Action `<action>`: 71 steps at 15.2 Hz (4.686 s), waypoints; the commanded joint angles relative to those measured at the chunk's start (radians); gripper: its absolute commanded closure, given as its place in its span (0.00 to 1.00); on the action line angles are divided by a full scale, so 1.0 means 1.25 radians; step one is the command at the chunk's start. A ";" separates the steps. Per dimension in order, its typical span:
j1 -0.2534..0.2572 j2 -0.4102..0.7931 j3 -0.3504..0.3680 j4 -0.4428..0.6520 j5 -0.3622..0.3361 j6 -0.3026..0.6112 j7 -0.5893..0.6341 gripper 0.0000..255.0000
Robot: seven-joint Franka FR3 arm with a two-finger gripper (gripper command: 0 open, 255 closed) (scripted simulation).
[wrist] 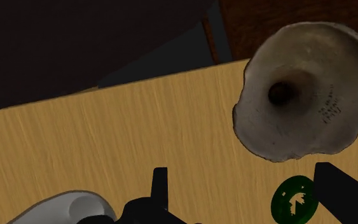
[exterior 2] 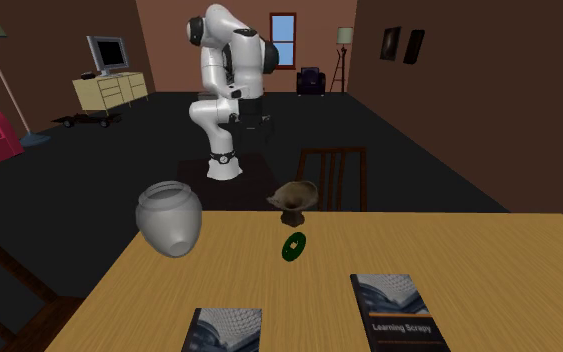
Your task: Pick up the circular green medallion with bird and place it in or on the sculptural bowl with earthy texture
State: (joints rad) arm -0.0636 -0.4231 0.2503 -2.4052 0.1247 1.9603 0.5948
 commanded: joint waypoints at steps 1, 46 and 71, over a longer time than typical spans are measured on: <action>-0.007 0.062 0.024 0.017 -0.001 0.049 0.057 0.00; 0.072 0.877 -0.012 0.551 -0.230 0.330 0.668 1.00; 0.053 0.740 0.016 0.575 -0.193 0.171 0.649 1.00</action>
State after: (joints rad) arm 0.0037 0.5105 0.2683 -1.6884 -0.1186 2.1850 1.4075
